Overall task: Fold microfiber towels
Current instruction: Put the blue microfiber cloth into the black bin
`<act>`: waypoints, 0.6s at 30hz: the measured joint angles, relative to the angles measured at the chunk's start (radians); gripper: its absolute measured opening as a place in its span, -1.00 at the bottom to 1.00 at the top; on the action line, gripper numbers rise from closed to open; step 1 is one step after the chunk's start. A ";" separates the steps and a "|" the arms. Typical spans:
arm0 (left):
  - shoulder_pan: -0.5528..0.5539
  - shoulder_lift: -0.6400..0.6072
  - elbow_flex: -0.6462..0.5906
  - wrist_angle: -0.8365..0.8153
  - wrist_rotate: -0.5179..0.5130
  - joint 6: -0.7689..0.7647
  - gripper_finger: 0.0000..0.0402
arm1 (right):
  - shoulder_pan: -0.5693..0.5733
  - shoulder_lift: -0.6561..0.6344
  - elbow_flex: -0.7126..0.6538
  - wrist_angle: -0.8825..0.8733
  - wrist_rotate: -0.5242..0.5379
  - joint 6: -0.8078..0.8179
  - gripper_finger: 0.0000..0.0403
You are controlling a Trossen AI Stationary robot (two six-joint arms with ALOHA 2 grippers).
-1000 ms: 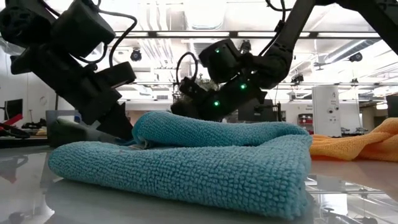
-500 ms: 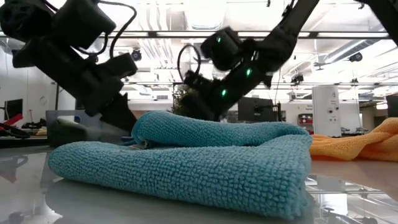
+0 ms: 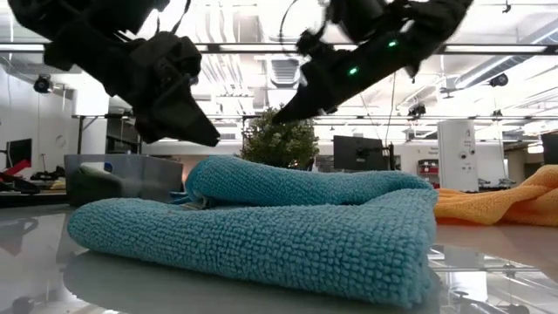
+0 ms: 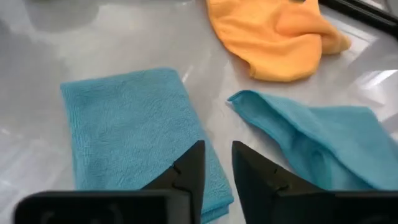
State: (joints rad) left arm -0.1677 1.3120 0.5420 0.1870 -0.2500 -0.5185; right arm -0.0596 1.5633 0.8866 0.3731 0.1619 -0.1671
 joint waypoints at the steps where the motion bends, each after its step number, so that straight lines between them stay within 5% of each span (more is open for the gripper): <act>1: 0.015 -0.006 0.009 -0.015 0.031 -0.001 -0.61 | 0.000 -0.029 -0.028 0.034 -0.029 -0.021 -0.96; 5: 0.076 -0.018 0.073 -0.153 0.119 -0.001 -0.42 | -0.008 -0.135 -0.112 0.119 -0.082 -0.079 -0.96; 12: 0.164 0.023 0.230 -0.493 0.128 -0.016 -0.04 | -0.031 -0.294 -0.156 0.123 -0.093 -0.145 -0.96; 18: 0.255 0.116 0.309 -0.533 0.181 -0.048 0.19 | -0.033 -0.379 -0.157 0.095 -0.091 -0.199 -0.96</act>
State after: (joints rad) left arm 0.0872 1.4276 0.8507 -0.3464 -0.0691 -0.5670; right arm -0.0922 1.1845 0.7295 0.4678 0.0708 -0.3656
